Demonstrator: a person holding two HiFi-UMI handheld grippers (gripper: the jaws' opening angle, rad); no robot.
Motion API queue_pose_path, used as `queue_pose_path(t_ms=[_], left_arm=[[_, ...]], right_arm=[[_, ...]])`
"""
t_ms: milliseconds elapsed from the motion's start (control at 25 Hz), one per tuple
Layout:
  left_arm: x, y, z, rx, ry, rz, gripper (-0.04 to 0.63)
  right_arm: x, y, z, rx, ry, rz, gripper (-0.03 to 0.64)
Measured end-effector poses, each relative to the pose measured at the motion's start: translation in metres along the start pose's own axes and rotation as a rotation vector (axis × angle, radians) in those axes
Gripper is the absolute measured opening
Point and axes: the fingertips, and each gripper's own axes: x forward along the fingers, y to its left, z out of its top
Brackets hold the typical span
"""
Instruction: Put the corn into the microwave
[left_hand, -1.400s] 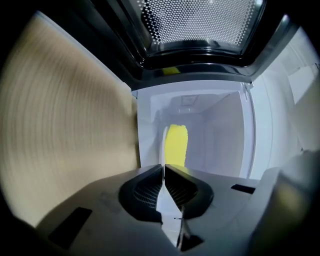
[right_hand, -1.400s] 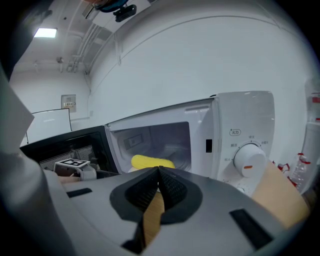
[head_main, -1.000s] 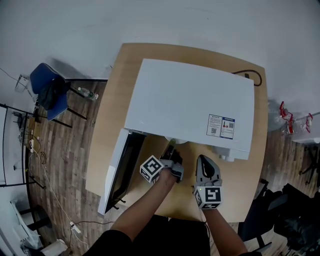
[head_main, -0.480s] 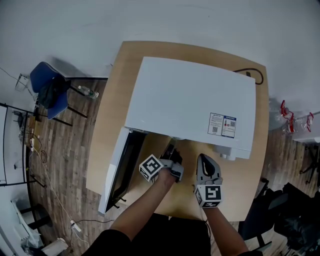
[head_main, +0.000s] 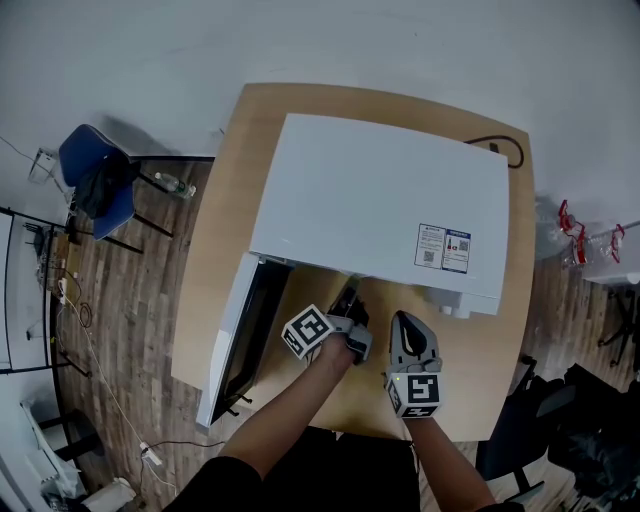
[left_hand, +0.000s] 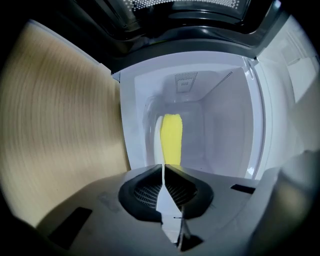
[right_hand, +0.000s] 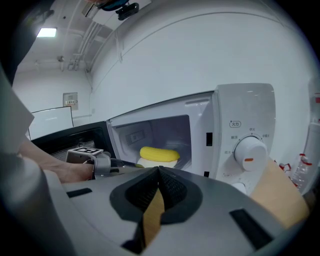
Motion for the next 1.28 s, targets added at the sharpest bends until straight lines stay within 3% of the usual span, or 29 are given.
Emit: queue_pose_path(t_ms=[360, 840, 1280], left_arm=[[0.013, -0.003, 0.001, 0.036, 0.015, 0.001, 0.021], [0.028, -0.006, 0.014, 0.011, -0.014, -0.012, 0.021], [-0.017, -0.026, 0.000, 0.109, 0.052, -0.039, 0.021]], right_arm=[[0.001, -0.007, 0.002, 0.005, 0.001, -0.014, 0.060], [0.001, -0.012, 0.000, -0.012, 0.005, -0.025, 0.060], [-0.020, 0.002, 0.013, -0.029, -0.032, -0.029, 0.059]])
